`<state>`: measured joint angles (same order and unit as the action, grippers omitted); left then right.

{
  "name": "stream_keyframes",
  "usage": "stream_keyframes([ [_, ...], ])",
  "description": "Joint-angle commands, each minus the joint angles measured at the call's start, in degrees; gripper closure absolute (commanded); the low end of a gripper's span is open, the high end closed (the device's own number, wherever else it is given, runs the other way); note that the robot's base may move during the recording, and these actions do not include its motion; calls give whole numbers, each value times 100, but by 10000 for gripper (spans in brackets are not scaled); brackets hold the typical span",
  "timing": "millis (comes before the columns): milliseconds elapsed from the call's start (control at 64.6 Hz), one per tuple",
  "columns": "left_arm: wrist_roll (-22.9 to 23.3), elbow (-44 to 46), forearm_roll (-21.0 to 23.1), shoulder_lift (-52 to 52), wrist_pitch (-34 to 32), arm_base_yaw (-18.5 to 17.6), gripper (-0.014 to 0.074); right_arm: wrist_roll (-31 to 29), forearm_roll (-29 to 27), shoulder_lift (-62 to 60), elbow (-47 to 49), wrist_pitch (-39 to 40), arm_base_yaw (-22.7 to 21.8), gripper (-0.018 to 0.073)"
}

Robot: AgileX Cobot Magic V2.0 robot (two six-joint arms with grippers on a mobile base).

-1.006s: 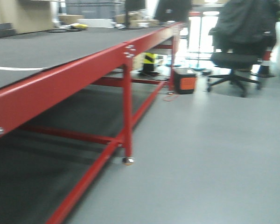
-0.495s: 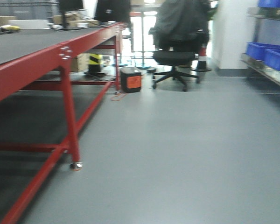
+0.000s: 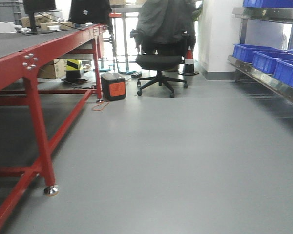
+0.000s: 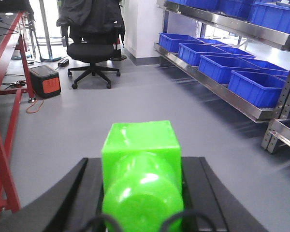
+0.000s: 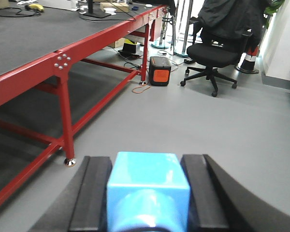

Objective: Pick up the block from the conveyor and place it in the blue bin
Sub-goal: 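Drive the base away from the conveyor holding both blocks, then drive the base toward the steel shelving with blue bins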

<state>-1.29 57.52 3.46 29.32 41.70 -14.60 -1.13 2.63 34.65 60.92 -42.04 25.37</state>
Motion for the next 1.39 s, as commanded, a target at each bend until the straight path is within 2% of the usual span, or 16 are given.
stream_keyframes([
  [0, 43, -2, 33, -31, -113, -42, 708, -50, 52, -1, 30, 143, -2, 722],
  [1377, 43, -2, 33, -31, -113, -42, 708, -50, 52, -1, 30, 143, -2, 722],
])
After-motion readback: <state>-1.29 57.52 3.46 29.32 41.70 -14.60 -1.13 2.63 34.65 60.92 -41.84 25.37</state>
